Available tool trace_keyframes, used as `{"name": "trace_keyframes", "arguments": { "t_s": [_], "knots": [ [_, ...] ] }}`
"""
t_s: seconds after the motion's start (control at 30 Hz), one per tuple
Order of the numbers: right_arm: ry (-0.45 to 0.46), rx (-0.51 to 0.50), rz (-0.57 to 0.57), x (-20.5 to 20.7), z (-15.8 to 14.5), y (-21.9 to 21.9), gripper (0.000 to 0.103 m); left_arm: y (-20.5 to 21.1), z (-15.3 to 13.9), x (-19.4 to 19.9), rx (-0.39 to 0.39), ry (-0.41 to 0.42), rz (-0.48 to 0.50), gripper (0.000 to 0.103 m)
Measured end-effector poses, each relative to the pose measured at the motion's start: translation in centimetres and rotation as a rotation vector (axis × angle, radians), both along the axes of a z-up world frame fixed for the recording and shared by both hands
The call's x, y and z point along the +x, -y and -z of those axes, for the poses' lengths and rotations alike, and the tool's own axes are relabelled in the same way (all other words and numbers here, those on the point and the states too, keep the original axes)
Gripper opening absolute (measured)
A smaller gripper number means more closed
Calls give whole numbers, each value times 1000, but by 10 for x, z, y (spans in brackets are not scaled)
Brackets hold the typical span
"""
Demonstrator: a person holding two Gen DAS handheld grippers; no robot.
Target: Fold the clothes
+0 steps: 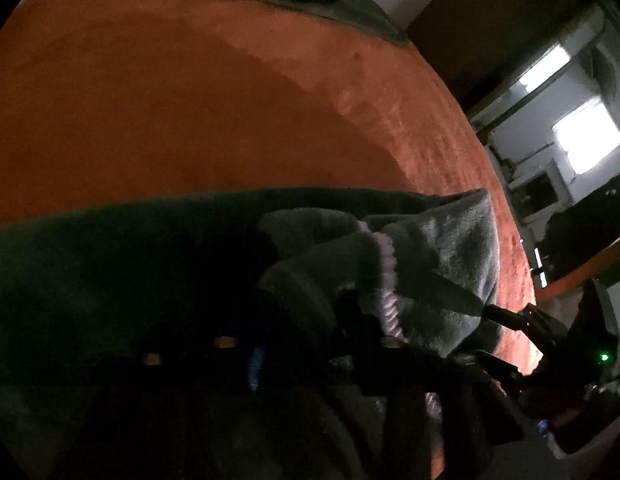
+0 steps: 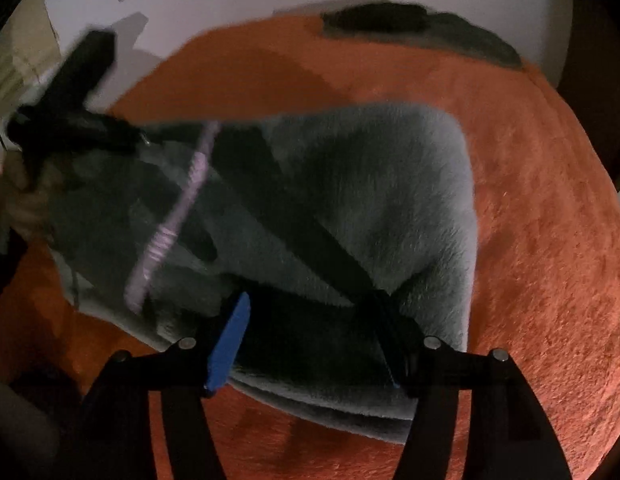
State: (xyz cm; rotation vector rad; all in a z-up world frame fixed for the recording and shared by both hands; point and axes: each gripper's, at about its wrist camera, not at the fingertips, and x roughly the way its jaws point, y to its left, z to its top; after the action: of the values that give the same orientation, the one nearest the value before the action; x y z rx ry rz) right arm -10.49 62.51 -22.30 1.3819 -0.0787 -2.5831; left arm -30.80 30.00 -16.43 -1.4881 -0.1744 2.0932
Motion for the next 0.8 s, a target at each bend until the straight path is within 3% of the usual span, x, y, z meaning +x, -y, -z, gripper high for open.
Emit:
{"name": "trace_keyframes", "arguments": {
  "t_s": [0.2,0.3,0.37,0.43,0.5,0.6,0.67,0.8],
  "knots": [
    [4,14,-6,23,1,5,62,-7,-46,4,50,-104,38,18],
    [20,7,-1,28,2,6,62,-21,-38,-7,-21,-163,62,21],
    [31,2,3,31,2,6,62,-26,-6,-24,-80,-59,60,24],
    [42,-2,6,34,3,6,62,-18,14,-31,-83,17,17,40],
    [53,-7,9,37,4,6,62,0,12,-31,-50,43,-47,52],
    [26,55,-52,45,6,18,62,29,-10,-15,47,34,-119,56],
    [1,106,-103,51,7,29,62,36,-19,2,128,55,-74,66],
    [-48,210,-205,63,10,49,62,16,-8,38,109,139,40,66]
  ]
}}
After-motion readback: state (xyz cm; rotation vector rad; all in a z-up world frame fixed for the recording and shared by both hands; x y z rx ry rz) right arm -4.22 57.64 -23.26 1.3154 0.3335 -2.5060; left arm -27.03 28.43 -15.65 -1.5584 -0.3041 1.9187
